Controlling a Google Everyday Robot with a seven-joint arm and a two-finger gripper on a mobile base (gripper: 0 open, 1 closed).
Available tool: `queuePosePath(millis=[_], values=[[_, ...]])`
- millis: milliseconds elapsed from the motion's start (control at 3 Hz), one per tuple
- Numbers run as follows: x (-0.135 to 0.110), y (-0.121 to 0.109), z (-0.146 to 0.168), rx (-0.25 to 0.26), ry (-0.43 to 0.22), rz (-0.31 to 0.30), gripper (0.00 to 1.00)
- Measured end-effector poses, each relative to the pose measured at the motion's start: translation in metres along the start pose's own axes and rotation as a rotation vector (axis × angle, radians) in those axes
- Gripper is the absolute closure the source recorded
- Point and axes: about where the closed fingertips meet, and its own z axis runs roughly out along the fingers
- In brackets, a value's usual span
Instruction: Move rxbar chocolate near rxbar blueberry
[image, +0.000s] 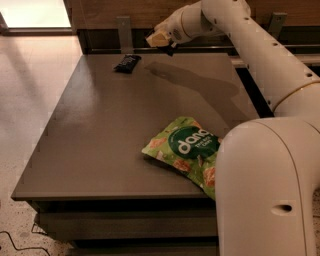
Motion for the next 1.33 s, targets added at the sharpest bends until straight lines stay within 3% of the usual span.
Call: queuePosePath(millis=[333,667,1333], values=[[-0.0013,-0.0016,0.0194,0.030,0.059,0.003,1.00],[0.0007,-0.0016,0.0208,0.030,0.064,0.014,0.84],[0.0022,0.0029,0.0270,0.019,0.064,0.013,0.37]])
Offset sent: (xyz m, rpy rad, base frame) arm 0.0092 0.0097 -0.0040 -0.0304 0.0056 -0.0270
